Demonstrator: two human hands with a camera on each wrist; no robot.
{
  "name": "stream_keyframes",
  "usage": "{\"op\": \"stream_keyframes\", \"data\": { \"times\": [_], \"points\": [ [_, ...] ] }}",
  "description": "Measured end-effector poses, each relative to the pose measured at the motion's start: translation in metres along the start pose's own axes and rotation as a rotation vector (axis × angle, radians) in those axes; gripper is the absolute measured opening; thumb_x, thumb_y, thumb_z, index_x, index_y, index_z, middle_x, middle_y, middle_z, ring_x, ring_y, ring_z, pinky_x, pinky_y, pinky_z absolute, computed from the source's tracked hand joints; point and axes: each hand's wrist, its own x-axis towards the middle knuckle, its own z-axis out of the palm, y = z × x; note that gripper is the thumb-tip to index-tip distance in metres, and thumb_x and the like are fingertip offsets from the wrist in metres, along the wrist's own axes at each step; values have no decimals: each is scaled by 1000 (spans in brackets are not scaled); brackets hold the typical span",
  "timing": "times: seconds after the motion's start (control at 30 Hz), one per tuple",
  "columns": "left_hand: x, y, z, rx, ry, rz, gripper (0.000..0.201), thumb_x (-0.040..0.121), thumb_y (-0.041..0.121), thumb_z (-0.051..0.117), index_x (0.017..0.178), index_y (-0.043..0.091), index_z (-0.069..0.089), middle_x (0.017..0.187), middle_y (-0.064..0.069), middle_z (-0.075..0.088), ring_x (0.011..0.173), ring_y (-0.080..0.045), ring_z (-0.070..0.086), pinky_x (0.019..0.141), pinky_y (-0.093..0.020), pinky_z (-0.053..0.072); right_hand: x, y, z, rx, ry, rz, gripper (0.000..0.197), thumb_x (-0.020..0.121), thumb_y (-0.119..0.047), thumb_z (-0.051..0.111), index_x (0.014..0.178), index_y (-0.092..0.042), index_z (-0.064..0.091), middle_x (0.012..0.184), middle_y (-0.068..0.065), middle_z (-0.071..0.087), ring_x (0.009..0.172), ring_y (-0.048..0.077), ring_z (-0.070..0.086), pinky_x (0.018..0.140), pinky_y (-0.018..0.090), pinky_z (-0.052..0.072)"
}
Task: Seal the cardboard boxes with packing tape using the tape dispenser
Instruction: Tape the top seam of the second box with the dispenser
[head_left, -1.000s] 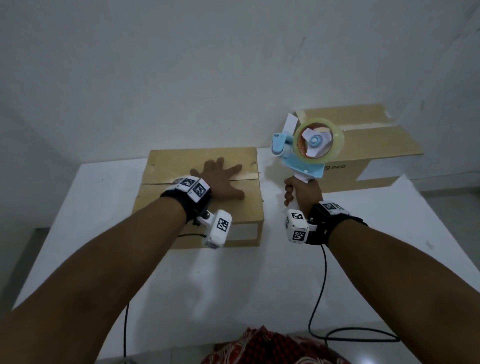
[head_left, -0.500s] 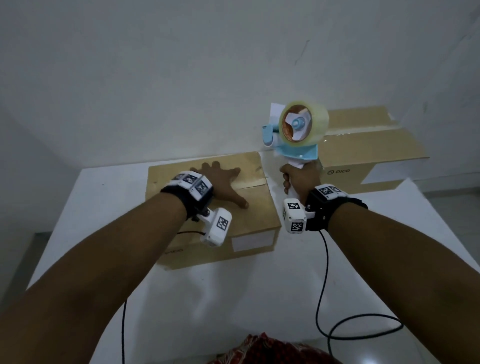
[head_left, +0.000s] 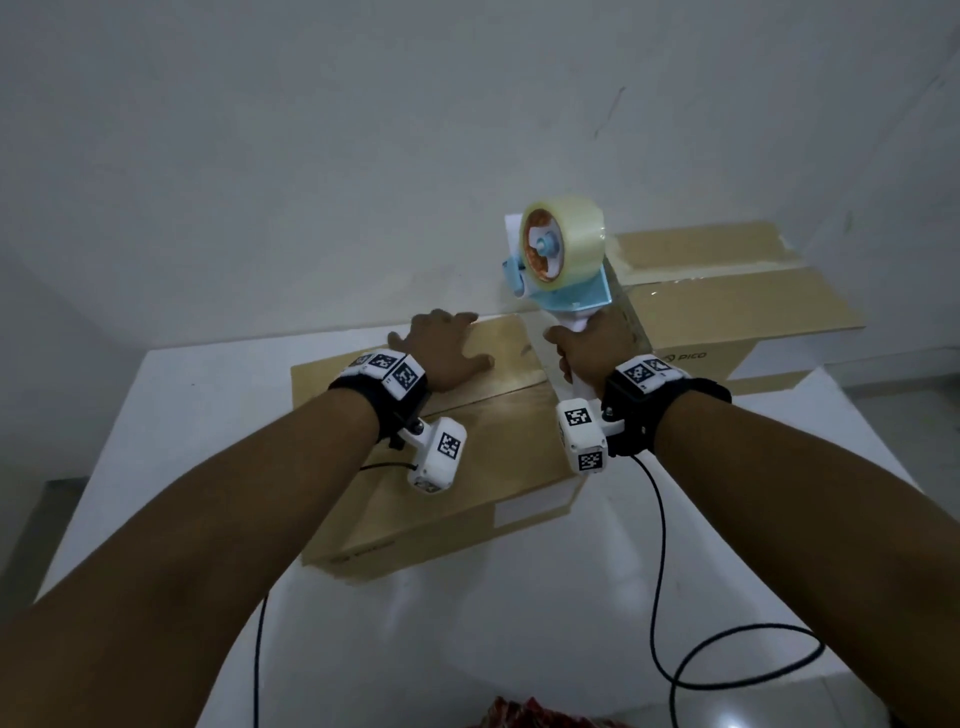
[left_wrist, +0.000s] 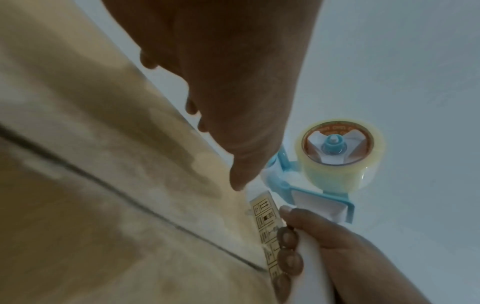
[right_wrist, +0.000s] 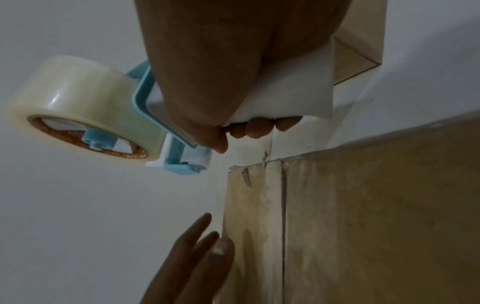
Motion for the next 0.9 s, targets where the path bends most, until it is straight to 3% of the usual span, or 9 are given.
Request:
{"op": "stream_keyframes", "data": {
  "times": [0.07, 0.13, 0.23, 0.37, 0.53, 0.6, 0.77, 0.9],
  "points": [
    [15, 5, -6, -170, 34, 57, 81, 86, 51, 64, 152, 25, 25, 152, -11, 36, 136, -30, 38, 110, -46, 33, 2, 0, 3, -48, -3, 0, 31, 83, -18, 67, 59, -7, 51, 53, 10, 55, 47, 27, 56, 50, 39, 50],
    [30, 9, -11, -272, -17, 79, 87, 84, 43, 71, 153, 18, 23, 151, -12, 38, 135, -28, 42, 108, -35, 36, 5, 2, 5, -99, -9, -17, 31, 81, -21, 67, 56, -10, 51, 52, 9, 54, 49, 29, 57, 52, 45, 52],
    [46, 10, -13, -264, -136, 78, 103, 75, 48, 78, 155, 21, 18, 155, -6, 34, 137, -25, 41, 110, -35, 36, 4, -3, 7, -134, -13, -16, 26, 82, -22, 66, 63, -10, 53, 55, 9, 56, 49, 28, 58, 53, 38, 52],
    [58, 7, -6, -230, -229, 100, 104, 74, 47, 79, 155, 27, 16, 156, -1, 34, 140, -21, 37, 113, -32, 30, 1, -8, 10, -182, -29, -43, 31, 85, -18, 62, 58, -10, 50, 57, 15, 59, 49, 29, 59, 52, 32, 47],
    [61, 8, -5, -227, -209, 91, 105, 75, 45, 80, 155, 22, 16, 154, -4, 37, 138, -23, 40, 109, -31, 31, 6, -17, 17, -252, -9, -82, 33, 84, -24, 61, 55, -19, 46, 67, 16, 60, 71, 39, 66, 71, 45, 55],
    [62, 9, -4, -204, -206, 81, 104, 75, 47, 79, 155, 18, 19, 156, -5, 34, 139, -23, 37, 110, -30, 30, 9, -23, 18, -232, 37, -80, 33, 81, -27, 63, 54, -17, 47, 65, 16, 60, 69, 41, 66, 69, 51, 58],
    [61, 9, 0, -263, -182, 47, 114, 69, 48, 83, 155, 16, 15, 155, -8, 36, 138, -26, 39, 108, -33, 34, 15, -35, 19, -310, 22, -112, 32, 82, -22, 61, 54, -12, 49, 65, 18, 62, 67, 40, 66, 66, 46, 57],
    [60, 8, 0, -349, -149, 44, 126, 64, 43, 87, 156, 21, 4, 148, -12, 44, 130, -29, 47, 101, -34, 41, 10, -33, 24, -359, 20, -152, 25, 84, -15, 62, 63, -10, 51, 80, 28, 66, 76, 42, 65, 72, 48, 56]
  ]
}}
